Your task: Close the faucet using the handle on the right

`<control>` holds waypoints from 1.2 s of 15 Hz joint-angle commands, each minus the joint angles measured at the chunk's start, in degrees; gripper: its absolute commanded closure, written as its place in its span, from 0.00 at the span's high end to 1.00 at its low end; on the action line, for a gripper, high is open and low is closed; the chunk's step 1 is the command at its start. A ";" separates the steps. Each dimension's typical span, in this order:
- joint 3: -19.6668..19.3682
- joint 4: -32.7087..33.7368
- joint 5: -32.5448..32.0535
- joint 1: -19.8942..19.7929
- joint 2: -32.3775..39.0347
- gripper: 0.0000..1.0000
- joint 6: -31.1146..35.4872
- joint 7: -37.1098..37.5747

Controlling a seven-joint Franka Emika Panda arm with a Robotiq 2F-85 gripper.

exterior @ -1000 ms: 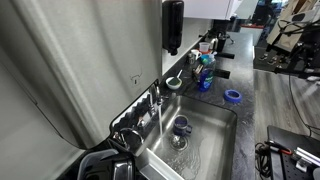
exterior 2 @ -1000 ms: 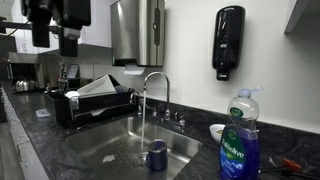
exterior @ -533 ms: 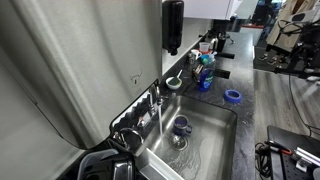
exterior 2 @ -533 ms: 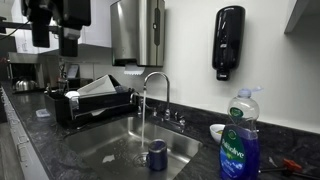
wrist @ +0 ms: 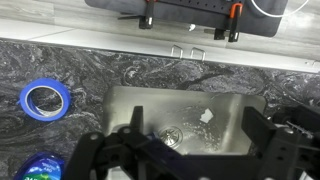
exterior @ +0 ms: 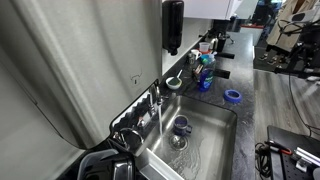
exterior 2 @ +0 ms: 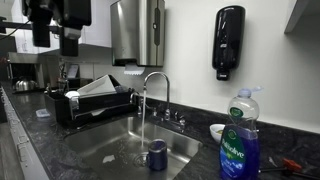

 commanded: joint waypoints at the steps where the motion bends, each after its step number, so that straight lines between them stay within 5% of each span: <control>1: 1.25 -0.27 0.90 1.61 0.42 1.00 1.61 -2.93; 8: 4.33 -0.98 2.68 8.90 2.76 1.00 7.57 -9.22; 18: 6.10 2.25 8.46 14.23 19.96 1.00 21.17 -21.44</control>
